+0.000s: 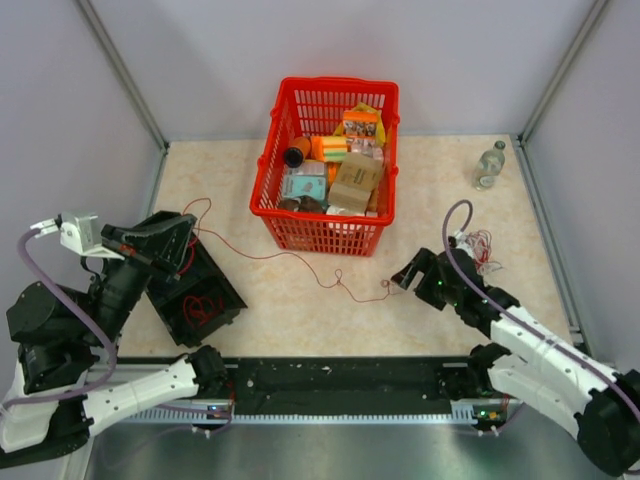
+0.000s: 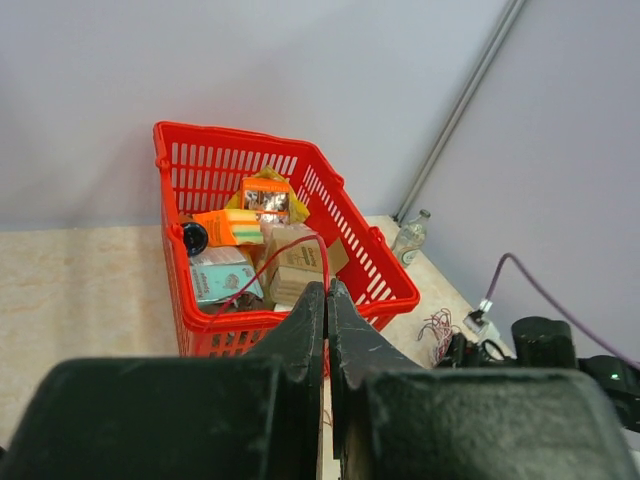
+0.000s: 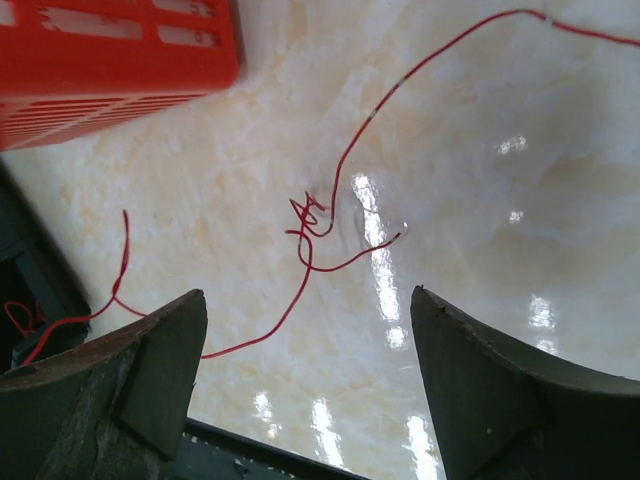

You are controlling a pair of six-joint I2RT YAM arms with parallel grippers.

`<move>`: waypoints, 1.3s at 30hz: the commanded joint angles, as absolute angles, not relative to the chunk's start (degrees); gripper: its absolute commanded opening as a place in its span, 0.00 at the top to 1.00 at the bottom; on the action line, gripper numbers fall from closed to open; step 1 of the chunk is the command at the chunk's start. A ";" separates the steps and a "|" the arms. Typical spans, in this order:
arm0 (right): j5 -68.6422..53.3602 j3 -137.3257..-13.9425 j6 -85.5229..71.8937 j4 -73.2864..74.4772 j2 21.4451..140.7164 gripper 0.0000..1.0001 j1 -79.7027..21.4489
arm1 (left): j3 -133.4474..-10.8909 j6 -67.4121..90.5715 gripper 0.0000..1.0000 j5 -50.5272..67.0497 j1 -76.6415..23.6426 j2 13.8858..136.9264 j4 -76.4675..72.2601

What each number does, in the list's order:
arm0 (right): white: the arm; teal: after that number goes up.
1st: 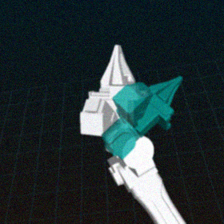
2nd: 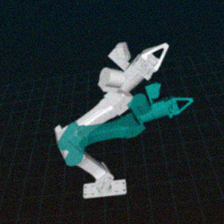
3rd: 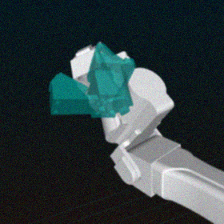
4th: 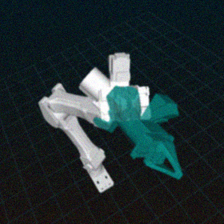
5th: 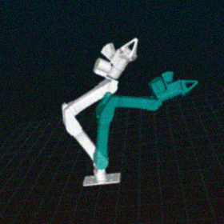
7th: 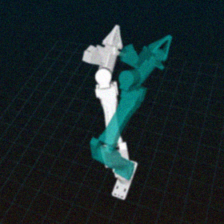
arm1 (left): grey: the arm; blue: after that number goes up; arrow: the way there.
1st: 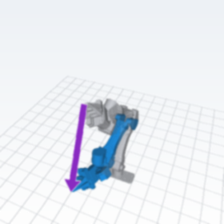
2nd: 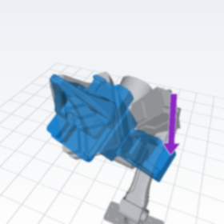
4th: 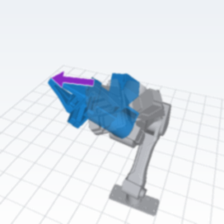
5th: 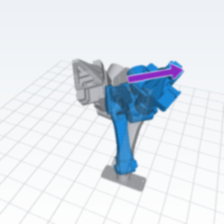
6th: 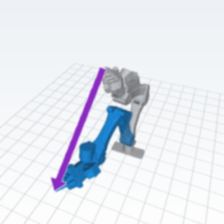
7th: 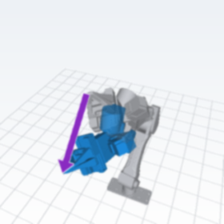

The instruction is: Untangle the cables

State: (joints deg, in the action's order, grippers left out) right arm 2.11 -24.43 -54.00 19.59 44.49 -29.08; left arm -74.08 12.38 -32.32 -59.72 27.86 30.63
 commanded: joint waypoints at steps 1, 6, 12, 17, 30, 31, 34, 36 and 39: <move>4.92 -22.33 -60.72 5.83 50.79 0.21 -32.17 | -75.41 13.53 1.00 -31.82 -59.85 27.25 29.88; 7.29 -23.02 -61.00 -2.19 59.22 0.40 -32.08 | -74.18 14.06 1.00 -31.11 -59.77 26.37 29.36; 11.15 -24.96 -62.13 -5.98 67.23 0.69 -31.99 | -75.32 13.89 1.00 -31.90 -59.85 25.49 30.24; 14.93 -24.97 -60.92 -3.35 66.28 1.00 -26.91 | -77.86 11.87 1.00 -34.36 -59.77 24.79 32.16; 10.63 -29.97 -45.09 9.67 52.91 1.00 4.13 | -83.77 7.91 1.00 -39.74 -59.77 19.52 33.41; 11.16 -29.88 -44.74 9.58 53.08 1.00 4.65 | -82.98 8.17 1.00 -39.12 -59.77 19.08 32.62; 10.73 -30.23 -43.34 9.23 54.84 1.00 7.81 | -83.14 9.05 1.00 -38.76 -59.94 19.16 32.61; 6.18 -31.89 -40.18 8.88 56.94 1.00 9.31 | -82.27 10.28 1.00 -37.28 -60.03 19.51 32.08; -4.98 -32.35 -37.53 7.13 56.87 1.00 8.27 | -80.08 13.09 1.00 -31.66 -60.29 22.49 31.29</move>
State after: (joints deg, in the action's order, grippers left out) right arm 7.16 -29.04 -42.98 9.45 56.82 8.58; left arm -82.50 9.93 -38.17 -59.79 18.52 33.61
